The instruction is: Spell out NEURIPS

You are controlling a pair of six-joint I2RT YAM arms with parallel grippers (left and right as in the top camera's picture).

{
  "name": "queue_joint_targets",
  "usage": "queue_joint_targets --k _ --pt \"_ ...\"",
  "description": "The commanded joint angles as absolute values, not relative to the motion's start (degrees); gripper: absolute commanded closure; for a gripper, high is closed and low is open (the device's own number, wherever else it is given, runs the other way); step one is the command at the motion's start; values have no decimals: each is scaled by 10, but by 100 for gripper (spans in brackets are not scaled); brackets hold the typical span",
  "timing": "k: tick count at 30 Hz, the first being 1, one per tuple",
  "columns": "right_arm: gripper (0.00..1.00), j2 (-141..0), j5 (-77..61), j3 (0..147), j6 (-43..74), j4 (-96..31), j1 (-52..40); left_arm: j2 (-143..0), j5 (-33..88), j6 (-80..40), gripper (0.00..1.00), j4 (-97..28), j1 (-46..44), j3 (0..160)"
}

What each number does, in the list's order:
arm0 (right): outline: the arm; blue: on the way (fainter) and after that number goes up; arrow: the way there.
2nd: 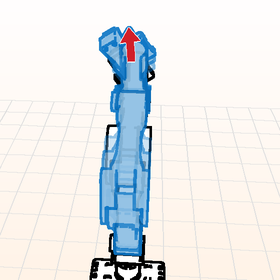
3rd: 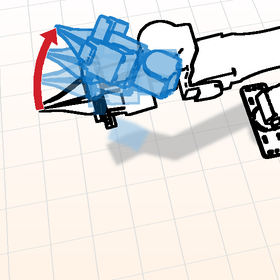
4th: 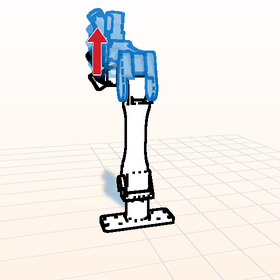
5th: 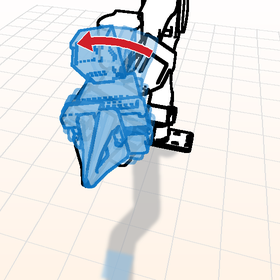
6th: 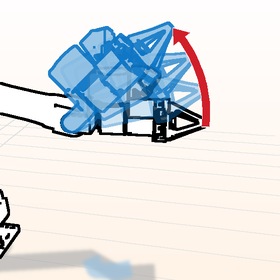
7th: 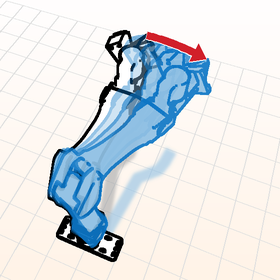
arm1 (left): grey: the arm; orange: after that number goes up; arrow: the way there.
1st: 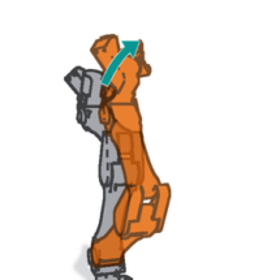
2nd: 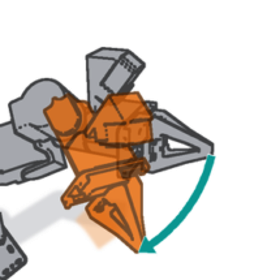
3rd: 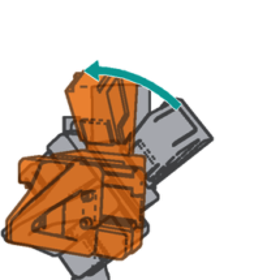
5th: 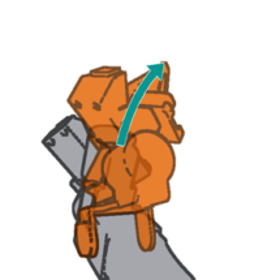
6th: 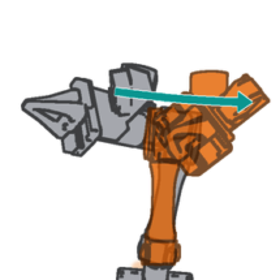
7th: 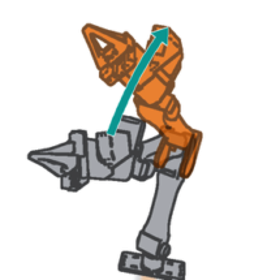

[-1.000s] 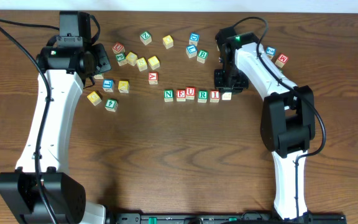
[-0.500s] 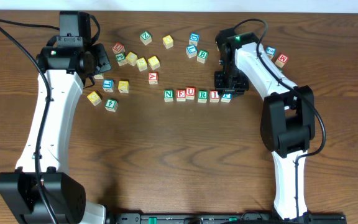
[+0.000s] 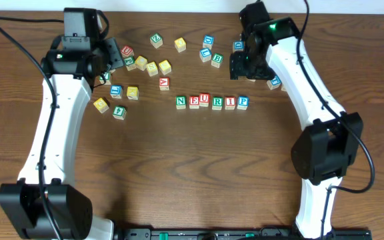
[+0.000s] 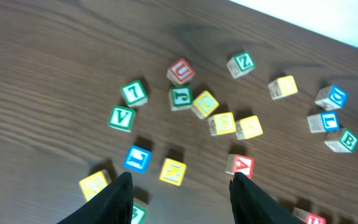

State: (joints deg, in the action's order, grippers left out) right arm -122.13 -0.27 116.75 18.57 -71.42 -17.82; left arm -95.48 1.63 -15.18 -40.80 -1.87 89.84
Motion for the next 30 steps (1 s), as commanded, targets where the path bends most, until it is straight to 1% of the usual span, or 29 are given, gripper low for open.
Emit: queue_joint_targets --k 1,7,10,15,18,25,30 --pt "28 -1217 5 1174 184 -713 -184 -1009 28 -155 50 -411 -27 953" --pt "28 -1217 5 1174 184 -715 -184 -1124 28 -147 50 -432 -31 1083" --pt "27 -1217 5 1174 184 -715 -184 -1139 28 -151 50 -439 -31 1090" --pt "25 -1217 5 1174 184 -713 -184 -1141 4 -150 50 -498 -31 1090" --pt "25 -1217 5 1174 184 -711 -184 -1141 4 -148 50 -512 -31 1090" --pt "25 -1217 5 1174 184 -711 -184 -1156 47 -149 50 -472 -37 1088" --pt "25 -1217 5 1174 183 -710 -184 -1188 49 -149 50 -443 -60 1088"
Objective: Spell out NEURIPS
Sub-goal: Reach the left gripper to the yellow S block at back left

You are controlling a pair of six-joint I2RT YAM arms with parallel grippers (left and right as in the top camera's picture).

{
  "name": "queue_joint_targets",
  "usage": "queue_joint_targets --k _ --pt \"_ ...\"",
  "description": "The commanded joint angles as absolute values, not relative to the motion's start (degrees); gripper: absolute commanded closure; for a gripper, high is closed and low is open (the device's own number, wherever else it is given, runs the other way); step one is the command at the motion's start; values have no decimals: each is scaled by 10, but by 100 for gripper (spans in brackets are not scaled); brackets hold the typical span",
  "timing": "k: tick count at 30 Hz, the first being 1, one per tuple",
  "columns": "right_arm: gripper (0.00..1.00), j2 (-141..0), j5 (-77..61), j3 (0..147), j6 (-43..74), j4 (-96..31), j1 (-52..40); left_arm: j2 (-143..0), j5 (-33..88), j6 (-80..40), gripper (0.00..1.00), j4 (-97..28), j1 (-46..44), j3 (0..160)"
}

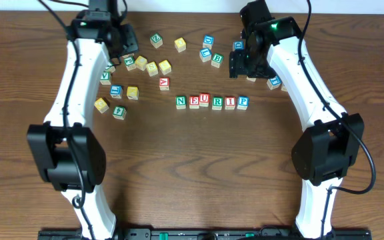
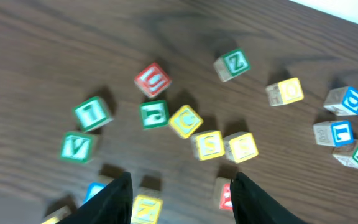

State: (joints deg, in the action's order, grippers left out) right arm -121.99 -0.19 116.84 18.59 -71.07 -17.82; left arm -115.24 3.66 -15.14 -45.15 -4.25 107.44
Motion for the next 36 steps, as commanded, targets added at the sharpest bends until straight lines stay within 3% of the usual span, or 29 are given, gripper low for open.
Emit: queue_joint_targets --k 1,13,36 --pt "25 -1218 5 1174 184 -710 -184 -1196 49 -155 50 -437 -65 1088" --pt "25 -1218 6 1174 183 -714 -184 -1277 -46 -319 50 -385 -101 1088" --pt "25 -1218 14 1174 183 -716 -184 -1340 -45 -298 50 -357 -101 1074"
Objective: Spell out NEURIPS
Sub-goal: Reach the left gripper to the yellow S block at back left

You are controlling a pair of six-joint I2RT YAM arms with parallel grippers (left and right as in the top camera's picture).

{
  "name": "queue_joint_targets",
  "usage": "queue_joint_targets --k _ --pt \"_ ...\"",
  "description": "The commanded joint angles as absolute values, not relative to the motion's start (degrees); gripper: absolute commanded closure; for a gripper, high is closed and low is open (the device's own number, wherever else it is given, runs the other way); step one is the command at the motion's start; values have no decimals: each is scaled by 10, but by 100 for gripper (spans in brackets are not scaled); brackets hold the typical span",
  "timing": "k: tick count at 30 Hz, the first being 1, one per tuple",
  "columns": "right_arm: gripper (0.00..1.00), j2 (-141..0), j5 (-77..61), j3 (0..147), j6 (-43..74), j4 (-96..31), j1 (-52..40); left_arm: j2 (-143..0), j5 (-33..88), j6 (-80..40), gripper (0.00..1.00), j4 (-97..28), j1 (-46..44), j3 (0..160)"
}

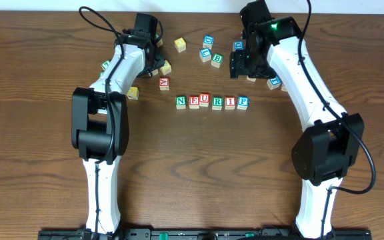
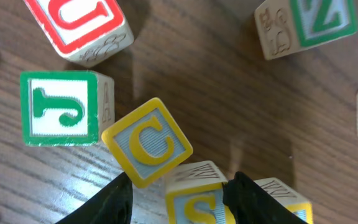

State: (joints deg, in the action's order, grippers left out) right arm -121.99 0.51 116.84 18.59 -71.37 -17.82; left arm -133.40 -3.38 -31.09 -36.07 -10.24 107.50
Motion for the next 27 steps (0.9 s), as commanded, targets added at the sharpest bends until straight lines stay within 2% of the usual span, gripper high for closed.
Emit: queue_joint_targets --k 1,27 --pt "25 -1218 14 1174 183 -716 -184 -1341 -45 -298 50 -356 -101 1074" --pt "25 -1218 18 1174 183 -716 -184 -1350 -20 -284 51 -374 -112 1071"
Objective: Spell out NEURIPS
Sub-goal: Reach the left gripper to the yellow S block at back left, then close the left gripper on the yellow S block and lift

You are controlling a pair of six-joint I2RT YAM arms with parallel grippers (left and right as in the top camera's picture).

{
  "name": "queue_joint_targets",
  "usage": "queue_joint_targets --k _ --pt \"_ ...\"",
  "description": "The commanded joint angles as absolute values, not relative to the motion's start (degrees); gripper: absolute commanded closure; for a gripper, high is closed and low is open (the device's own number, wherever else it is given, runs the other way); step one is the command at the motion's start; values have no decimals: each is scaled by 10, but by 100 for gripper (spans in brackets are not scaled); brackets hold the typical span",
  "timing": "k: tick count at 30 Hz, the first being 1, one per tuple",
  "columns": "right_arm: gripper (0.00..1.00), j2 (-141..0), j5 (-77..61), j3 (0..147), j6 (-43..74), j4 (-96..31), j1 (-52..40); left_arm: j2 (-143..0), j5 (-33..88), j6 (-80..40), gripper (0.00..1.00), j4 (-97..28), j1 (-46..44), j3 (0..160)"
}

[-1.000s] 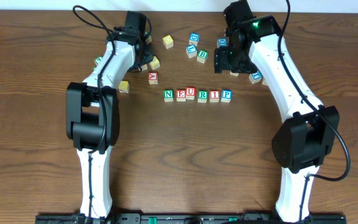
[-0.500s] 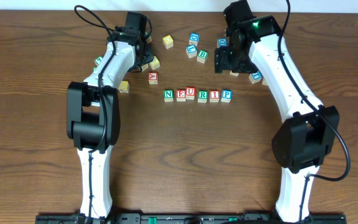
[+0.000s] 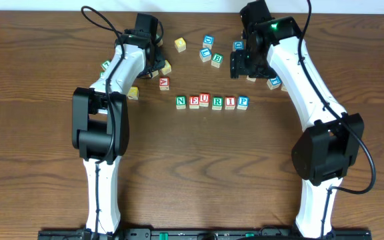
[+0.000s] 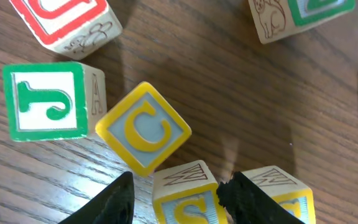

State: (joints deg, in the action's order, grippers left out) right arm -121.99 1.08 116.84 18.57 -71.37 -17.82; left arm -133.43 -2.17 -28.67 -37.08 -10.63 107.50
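Observation:
The blocks N, E, U, R, I, P stand in a row (image 3: 212, 101) at the table's middle. My left gripper (image 4: 179, 182) is open and low over the left cluster. Its fingers stand on either side of a yellow S block (image 4: 185, 202); the right finger touches it and the left finger stands a little apart. In the overhead view the left gripper (image 3: 152, 61) covers that block. A yellow C block (image 4: 143, 127) lies just beyond the S. My right gripper (image 3: 240, 67) hangs over the blocks at the back right; its jaws cannot be made out.
Around the S lie a green J block (image 4: 45, 102), a red U block (image 4: 67, 22), a green Z block (image 4: 297, 18) and another yellow block (image 4: 284, 193) touching the right finger. A red Y block (image 3: 164, 83) lies nearer the row. Blue and green blocks (image 3: 211, 53) sit at the back.
My left gripper has edged slightly forward and down, so the S block sits further in between its fingers. The blocks and the right arm have not moved.
My left gripper was open high above the left cluster, then further back over the U, J and C blocks. Later it was low by the C and S blocks, and now it straddles the S. The row and right arm stayed put.

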Motion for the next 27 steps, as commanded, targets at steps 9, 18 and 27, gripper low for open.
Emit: queue_joint_targets --k 9,18,27 --pt "25 -1218 18 1172 183 -717 -184 -1356 -20 -284 51 -375 -112 1071" --pt "25 -1218 21 1172 183 -718 -184 -1372 -20 -283 53 -379 -112 1071" --pt "23 -1218 25 1172 183 -716 -184 -1366 -20 -281 64 -370 -112 1073"
